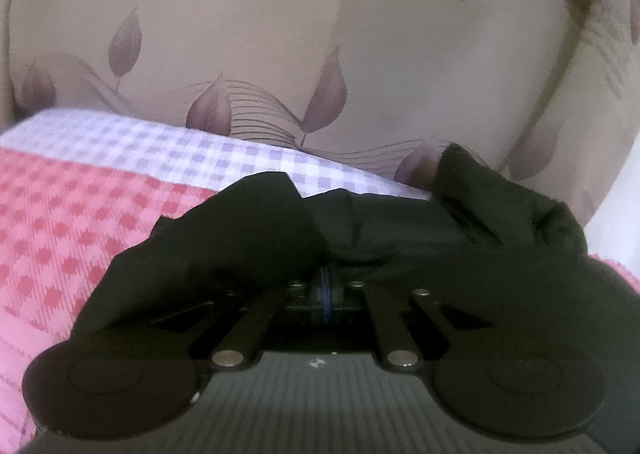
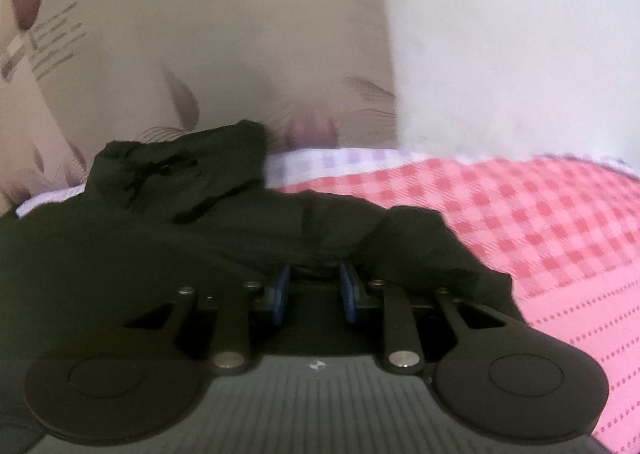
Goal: Fold large clothes
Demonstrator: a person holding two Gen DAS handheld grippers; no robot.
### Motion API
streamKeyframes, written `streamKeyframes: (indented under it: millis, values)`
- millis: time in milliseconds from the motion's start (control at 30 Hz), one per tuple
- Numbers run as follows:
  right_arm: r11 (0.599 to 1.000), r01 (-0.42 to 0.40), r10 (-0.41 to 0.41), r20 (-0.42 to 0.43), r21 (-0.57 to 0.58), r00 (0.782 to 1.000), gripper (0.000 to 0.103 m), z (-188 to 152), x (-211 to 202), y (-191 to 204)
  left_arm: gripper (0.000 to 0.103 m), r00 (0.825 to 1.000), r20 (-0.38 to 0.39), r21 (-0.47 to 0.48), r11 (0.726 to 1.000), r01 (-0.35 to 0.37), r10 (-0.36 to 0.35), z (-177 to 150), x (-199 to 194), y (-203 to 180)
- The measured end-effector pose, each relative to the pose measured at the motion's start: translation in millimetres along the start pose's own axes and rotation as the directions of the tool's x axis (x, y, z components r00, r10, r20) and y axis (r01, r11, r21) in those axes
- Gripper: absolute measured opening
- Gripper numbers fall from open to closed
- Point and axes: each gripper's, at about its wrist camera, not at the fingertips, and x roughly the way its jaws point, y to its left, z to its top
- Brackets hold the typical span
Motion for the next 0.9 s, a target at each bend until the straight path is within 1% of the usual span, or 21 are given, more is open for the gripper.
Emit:
streamKeyframes:
  millis: [133, 300, 400, 533, 600, 733, 767, 833, 900]
  values:
    - [1.0, 0.002, -0.001, -0.001, 0.026, 1.0, 0.024, -1, -3, -10, 0.011, 1.0, -0.007, -0.056, 0.998, 0.0, -0.001, 0, 1, 11]
    - [0.999, -0.011, 0.011, -0.004, 0.031, 1.0, 0.024, -2, -4, -18, 0.011, 1.0, -0.012, -0.083, 0.997, 0.006, -0.007, 2, 1, 16]
    - [0.998, -0.039, 0.039, -0.001, 0.053, 0.999, 0.024, -2, -4, -25, 0.011, 1.0, -0.014, -0.097, 0.995, 0.026, -0.027, 2, -1, 20]
    - [0.997, -0.066, 0.066, 0.004, 0.047, 0.998, 0.023, -2, -4, -33, 0.011, 0.999, -0.02, -0.111, 0.993, 0.04, -0.042, 2, 1, 23]
    - [0.994, -0.089, 0.089, 0.004, 0.056, 0.996, 0.023, -1, -5, -39, 0.011, 0.998, -0.022, -0.136, 0.989, 0.062, -0.065, 2, 1, 27]
    - [0.987, -0.129, 0.127, 0.021, 0.1, 0.992, 0.023, -2, -10, -49, 0.011, 0.989, -0.032, -0.241, 0.962, 0.132, -0.144, 3, 0, 44]
    - [0.983, -0.144, 0.141, 0.028, 0.117, 0.99, 0.024, -2, -12, -53, 0.011, 0.986, -0.033, -0.272, 0.95, 0.15, -0.165, 3, 0, 48]
    - [0.971, -0.176, 0.17, 0.046, 0.164, 0.984, 0.024, -4, -14, -63, 0.011, 0.976, -0.024, -0.344, 0.918, 0.196, -0.217, 2, -3, 58]
    - [0.966, -0.184, 0.178, 0.049, 0.184, 0.983, 0.024, -4, -14, -67, 0.011, 0.962, -0.013, -0.423, 0.873, 0.241, -0.272, 1, -4, 72]
